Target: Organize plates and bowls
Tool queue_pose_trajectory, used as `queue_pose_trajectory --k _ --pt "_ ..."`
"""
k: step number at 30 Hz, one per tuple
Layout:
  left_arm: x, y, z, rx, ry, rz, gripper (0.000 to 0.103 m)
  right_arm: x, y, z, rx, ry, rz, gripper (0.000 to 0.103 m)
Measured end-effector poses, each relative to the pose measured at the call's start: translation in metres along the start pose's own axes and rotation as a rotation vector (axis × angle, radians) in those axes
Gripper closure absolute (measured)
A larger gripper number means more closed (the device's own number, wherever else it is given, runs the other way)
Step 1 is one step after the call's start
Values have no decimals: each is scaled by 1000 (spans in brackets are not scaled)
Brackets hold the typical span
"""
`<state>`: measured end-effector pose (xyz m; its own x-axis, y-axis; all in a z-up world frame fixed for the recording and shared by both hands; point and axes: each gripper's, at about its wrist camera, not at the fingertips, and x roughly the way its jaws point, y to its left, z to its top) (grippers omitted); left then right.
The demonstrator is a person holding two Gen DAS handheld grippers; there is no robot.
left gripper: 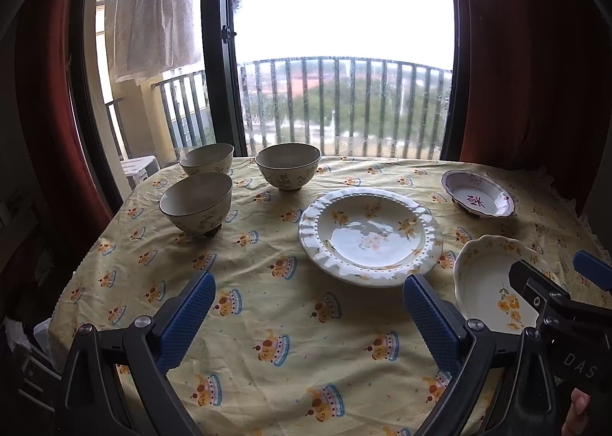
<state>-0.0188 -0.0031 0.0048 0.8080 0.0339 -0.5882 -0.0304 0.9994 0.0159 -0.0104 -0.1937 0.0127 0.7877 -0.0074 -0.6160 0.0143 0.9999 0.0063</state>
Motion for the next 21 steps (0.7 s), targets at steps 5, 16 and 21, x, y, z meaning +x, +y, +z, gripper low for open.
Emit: queue_pose_trajectory --k 5,16,21 --pt "0 -2 1 1 8 7 4 -1 1 -1 -7 2 3 3" --pt "-3 -2 -5 -13 17 12 5 -4 2 -4 -13 22 28 3" --pt "-4 -2 -6 -11 15 11 5 -6 5 -4 -11 19 24 3"
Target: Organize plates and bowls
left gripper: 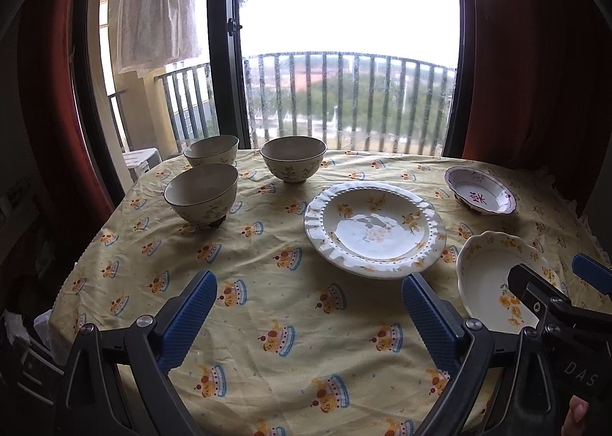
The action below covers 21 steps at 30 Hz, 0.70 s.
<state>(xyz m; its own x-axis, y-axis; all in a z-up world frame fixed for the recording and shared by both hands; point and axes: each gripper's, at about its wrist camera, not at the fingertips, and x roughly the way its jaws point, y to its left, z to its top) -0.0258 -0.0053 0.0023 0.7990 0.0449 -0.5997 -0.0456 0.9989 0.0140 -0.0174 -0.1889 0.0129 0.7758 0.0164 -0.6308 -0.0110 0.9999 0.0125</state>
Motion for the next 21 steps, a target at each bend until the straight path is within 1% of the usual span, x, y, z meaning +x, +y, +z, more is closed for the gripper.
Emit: queue_pose_trajectory --k 5,9,18,21 --pt "-1 7 1 -6 -5 -20 5 -2 5 1 9 -5 -17 3" --pt "1 11 3 -3 3 -45 5 0 6 2 37 10 -25 3" --pt "11 23 21 27 18 -117 5 -3 14 9 89 20 -102 3" --pt "15 23 27 31 31 -157 5 -4 15 15 113 19 -139 3"
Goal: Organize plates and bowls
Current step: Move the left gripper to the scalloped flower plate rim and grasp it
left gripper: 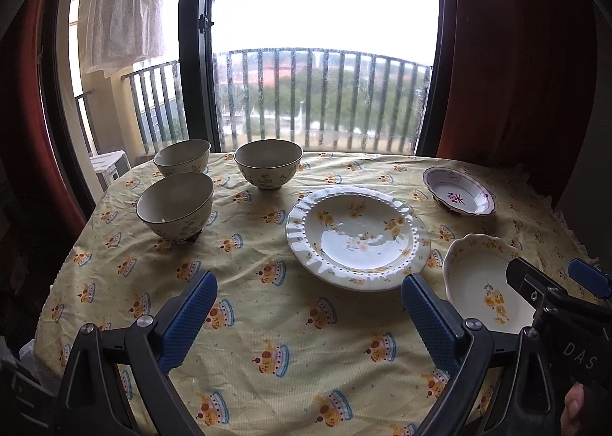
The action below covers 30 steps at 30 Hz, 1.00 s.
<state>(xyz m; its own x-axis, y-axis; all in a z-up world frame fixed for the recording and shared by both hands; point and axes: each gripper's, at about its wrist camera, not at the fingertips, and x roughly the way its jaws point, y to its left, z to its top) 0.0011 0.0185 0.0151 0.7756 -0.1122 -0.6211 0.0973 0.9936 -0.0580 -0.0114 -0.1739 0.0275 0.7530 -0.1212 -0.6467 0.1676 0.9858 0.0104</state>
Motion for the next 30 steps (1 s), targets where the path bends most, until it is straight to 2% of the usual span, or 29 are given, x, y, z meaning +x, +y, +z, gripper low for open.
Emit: queue_pose_trajectory --k 6,13,20,24,30 --pt "16 -14 6 30 52 -46 6 7 -7 7 41 12 -59 3" --pt "40 -51 7 47 89 -61 10 31 -38 13 57 37 -88 4" --pt "67 -100 11 17 126 -22 12 68 -84 27 11 81 -49 6" --pt "86 -126 7 6 188 8 17 92 -108 31 -27 114 -24 9" --pt "114 -156 -2 -24 271 19 19 126 -139 26 -48 195 11 12"
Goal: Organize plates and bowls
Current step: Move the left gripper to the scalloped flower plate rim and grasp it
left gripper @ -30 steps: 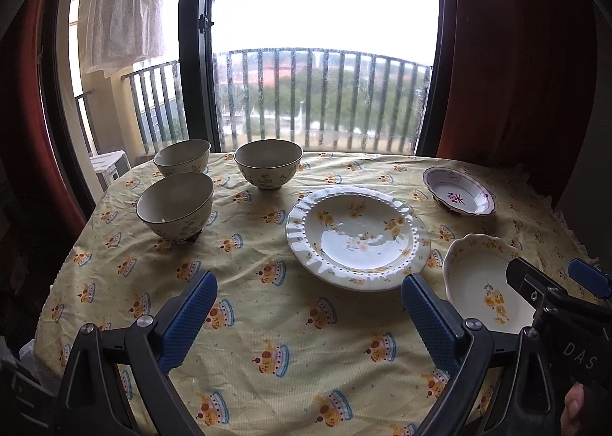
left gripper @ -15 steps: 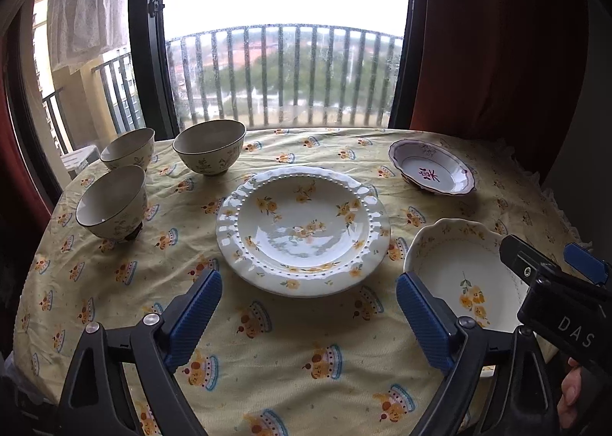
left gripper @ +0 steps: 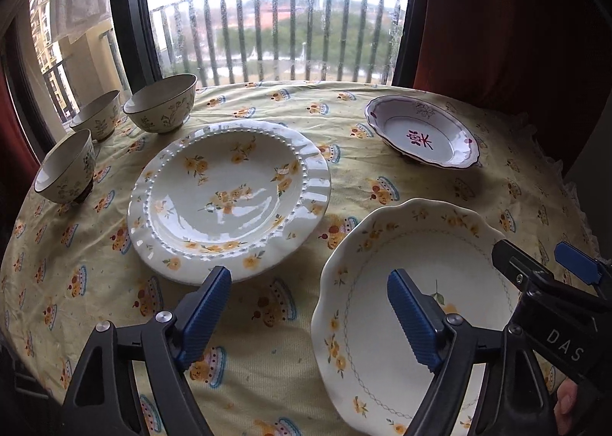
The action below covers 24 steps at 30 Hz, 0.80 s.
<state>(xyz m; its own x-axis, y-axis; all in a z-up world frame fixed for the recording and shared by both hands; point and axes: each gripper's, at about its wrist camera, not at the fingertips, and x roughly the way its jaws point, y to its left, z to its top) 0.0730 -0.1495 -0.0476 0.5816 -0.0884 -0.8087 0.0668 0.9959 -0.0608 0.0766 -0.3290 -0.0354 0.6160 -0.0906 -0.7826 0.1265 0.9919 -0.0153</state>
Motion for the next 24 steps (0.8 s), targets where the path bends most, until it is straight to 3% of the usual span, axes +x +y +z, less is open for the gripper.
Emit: queue_pose_trajectory --k 8,12,14,20,24 --pt "30 -19 -11 -51 112 7 21 35 -21 -7 -29 95 26 14" --pt "37 -27 -15 -53 148 32 30 48 -26 -13 -36 151 46 17" --pt "40 -30 -16 -52 161 27 36 54 -27 -15 -45 176 72 19" --pt "44 -37 -19 -17 168 83 38 66 -25 -17 -62 229 141 27" --pt "47 -37 -18 -26 173 92 38 71 -24 -18 -59 249 133 28"
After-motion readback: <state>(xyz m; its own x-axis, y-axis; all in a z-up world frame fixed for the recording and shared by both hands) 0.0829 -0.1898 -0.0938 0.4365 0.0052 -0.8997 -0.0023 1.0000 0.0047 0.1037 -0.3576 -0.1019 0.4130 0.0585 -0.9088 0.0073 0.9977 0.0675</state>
